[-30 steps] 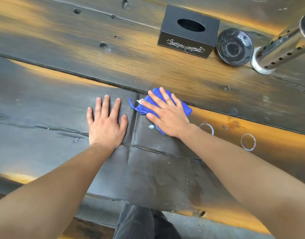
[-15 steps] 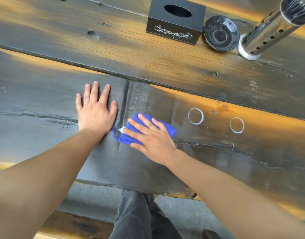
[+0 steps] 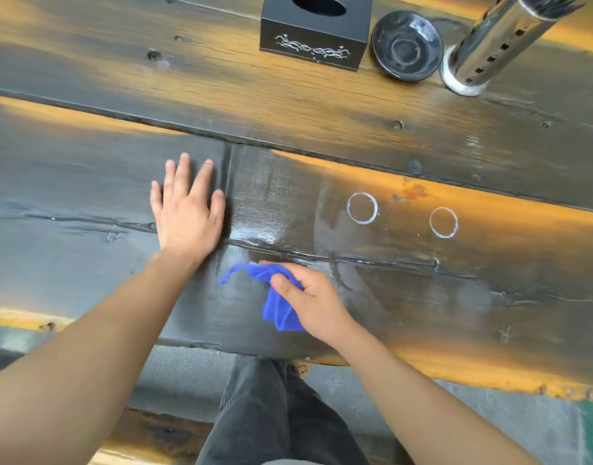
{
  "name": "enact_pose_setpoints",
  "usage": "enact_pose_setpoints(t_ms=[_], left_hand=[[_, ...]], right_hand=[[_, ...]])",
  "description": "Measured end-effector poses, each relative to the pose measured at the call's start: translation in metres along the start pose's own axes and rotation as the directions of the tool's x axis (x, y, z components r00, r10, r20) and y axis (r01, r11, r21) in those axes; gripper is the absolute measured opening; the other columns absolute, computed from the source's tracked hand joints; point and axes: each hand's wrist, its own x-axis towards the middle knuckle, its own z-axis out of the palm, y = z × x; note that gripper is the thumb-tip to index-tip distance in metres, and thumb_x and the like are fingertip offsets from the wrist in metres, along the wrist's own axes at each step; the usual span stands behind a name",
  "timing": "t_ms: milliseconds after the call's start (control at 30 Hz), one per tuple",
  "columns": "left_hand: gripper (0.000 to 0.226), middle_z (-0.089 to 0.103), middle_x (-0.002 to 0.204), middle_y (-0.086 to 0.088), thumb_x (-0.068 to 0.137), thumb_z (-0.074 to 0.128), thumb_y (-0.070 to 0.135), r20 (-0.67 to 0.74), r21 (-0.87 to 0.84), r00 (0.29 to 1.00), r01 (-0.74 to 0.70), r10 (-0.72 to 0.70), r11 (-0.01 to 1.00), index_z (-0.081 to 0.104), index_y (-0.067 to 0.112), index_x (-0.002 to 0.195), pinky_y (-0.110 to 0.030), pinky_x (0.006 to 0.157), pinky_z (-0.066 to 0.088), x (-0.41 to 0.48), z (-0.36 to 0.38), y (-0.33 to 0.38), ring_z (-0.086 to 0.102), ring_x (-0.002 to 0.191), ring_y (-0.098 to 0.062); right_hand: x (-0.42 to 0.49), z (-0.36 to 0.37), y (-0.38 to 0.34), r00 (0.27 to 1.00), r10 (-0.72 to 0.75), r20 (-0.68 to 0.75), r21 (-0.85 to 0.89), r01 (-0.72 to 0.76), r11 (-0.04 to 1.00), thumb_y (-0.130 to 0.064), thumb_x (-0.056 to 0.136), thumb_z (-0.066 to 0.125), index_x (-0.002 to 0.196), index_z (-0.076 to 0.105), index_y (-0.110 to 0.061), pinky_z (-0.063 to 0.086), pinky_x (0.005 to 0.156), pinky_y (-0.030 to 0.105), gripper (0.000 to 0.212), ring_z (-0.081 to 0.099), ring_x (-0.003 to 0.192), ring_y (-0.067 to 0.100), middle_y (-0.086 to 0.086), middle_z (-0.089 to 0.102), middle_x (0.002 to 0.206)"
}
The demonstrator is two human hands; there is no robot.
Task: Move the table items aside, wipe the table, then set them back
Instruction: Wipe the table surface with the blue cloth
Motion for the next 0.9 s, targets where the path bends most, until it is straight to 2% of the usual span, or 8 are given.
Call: enact_pose_setpoints(t_ms=[100, 133, 233, 300, 367, 467, 567, 900], left_hand=[[0.06, 0.016, 0.171, -0.001, 0.1, 0.036, 0.052, 0.071, 0.005, 0.996, -0.061, 0.061, 0.998, 0.03, 0.037, 0.158, -0.053, 0.127, 0.003, -0.022, 0.016, 0.032, 0.006, 0.159, -0.024], [0.061, 0.015, 0.172, 0.001, 0.1, 0.033, 0.055, 0.093, 0.048, 0.994, -0.066, 0.062, 0.997, 0.026, 0.039, 0.159, -0.054, 0.127, 0.001, -0.026, 0.021, 0.039, 0.003, 0.16, -0.023], [0.064, 0.013, 0.172, 0.003, 0.1, 0.026, 0.061, 0.104, 0.156, 0.993, -0.066, 0.05, 0.986, 0.019, 0.041, 0.16, -0.057, 0.126, -0.001, -0.028, 0.03, 0.041, -0.002, 0.16, -0.024], [0.065, 0.014, 0.172, 0.003, 0.099, 0.026, 0.062, 0.097, 0.165, 0.994, -0.062, 0.047, 0.984, 0.018, 0.041, 0.16, -0.057, 0.126, 0.0, -0.027, 0.031, 0.04, -0.002, 0.16, -0.024], [0.065, 0.015, 0.172, 0.003, 0.099, 0.027, 0.061, 0.089, 0.168, 0.995, -0.064, 0.05, 0.984, 0.018, 0.04, 0.16, -0.057, 0.126, 0.001, -0.027, 0.033, 0.041, -0.001, 0.16, -0.024], [0.064, 0.016, 0.171, 0.002, 0.1, 0.028, 0.06, 0.08, 0.173, 0.995, -0.065, 0.052, 0.983, 0.019, 0.04, 0.16, -0.058, 0.126, 0.002, -0.027, 0.034, 0.043, 0.0, 0.16, -0.025], [0.064, 0.017, 0.171, 0.002, 0.099, 0.029, 0.06, 0.078, 0.176, 0.996, -0.059, 0.046, 0.983, 0.019, 0.04, 0.159, -0.058, 0.126, 0.002, -0.027, 0.034, 0.042, 0.0, 0.16, -0.025], [0.064, 0.018, 0.171, 0.002, 0.099, 0.029, 0.06, 0.074, 0.169, 0.996, -0.062, 0.05, 0.984, 0.02, 0.04, 0.159, -0.059, 0.126, 0.003, -0.028, 0.033, 0.044, 0.001, 0.159, -0.026]], right_hand=[[0.004, -0.047, -0.021, 0.958, 0.057, -0.279, 0.173, -0.008, 0.985, -0.022, 0.106, 0.059, 0.107, 0.079, -0.037, 0.05, 0.089, 0.029, 0.026, 0.064, 0.091, 0.007, -0.001, 0.081, 0.105], [0.011, -0.068, -0.026, 0.928, 0.051, -0.368, 0.185, 0.02, 0.983, -0.024, 0.105, 0.059, 0.103, 0.08, -0.039, 0.051, 0.088, 0.032, 0.026, 0.064, 0.09, 0.008, -0.006, 0.081, 0.101], [0.043, -0.13, -0.033, 0.835, -0.054, -0.547, -0.02, 0.052, 0.998, -0.022, 0.106, 0.058, 0.111, 0.074, -0.032, 0.049, 0.081, 0.022, 0.02, 0.061, 0.079, -0.01, -0.029, 0.073, 0.084], [0.07, -0.17, -0.029, 0.801, -0.089, -0.592, -0.119, 0.022, 0.993, -0.021, 0.107, 0.055, 0.122, 0.072, -0.016, 0.052, 0.082, 0.018, 0.023, 0.065, 0.08, -0.012, -0.024, 0.075, 0.089], [0.096, -0.203, -0.02, 0.799, -0.107, -0.592, -0.25, -0.056, 0.967, -0.028, 0.106, 0.053, 0.14, 0.065, -0.009, 0.048, 0.107, 0.026, 0.04, 0.066, 0.116, -0.001, -0.004, 0.072, 0.128], [0.124, -0.226, 0.001, 0.874, -0.115, -0.473, -0.61, -0.231, 0.758, -0.045, 0.107, 0.041, 0.156, 0.046, -0.029, 0.019, 0.129, 0.046, 0.052, 0.022, 0.16, 0.021, -0.002, 0.036, 0.168], [0.133, -0.216, 0.011, 0.906, -0.103, -0.41, -0.803, -0.305, 0.511, -0.059, 0.106, 0.034, 0.16, 0.029, -0.047, 0.008, 0.127, 0.052, 0.056, -0.001, 0.163, 0.025, -0.01, 0.015, 0.174], [0.11, -0.135, 0.015, 0.969, -0.202, -0.144, -0.922, -0.058, 0.383, -0.06, 0.103, 0.036, 0.161, 0.029, -0.044, 0.013, 0.129, 0.048, 0.061, 0.007, 0.163, 0.025, -0.006, 0.02, 0.174]])
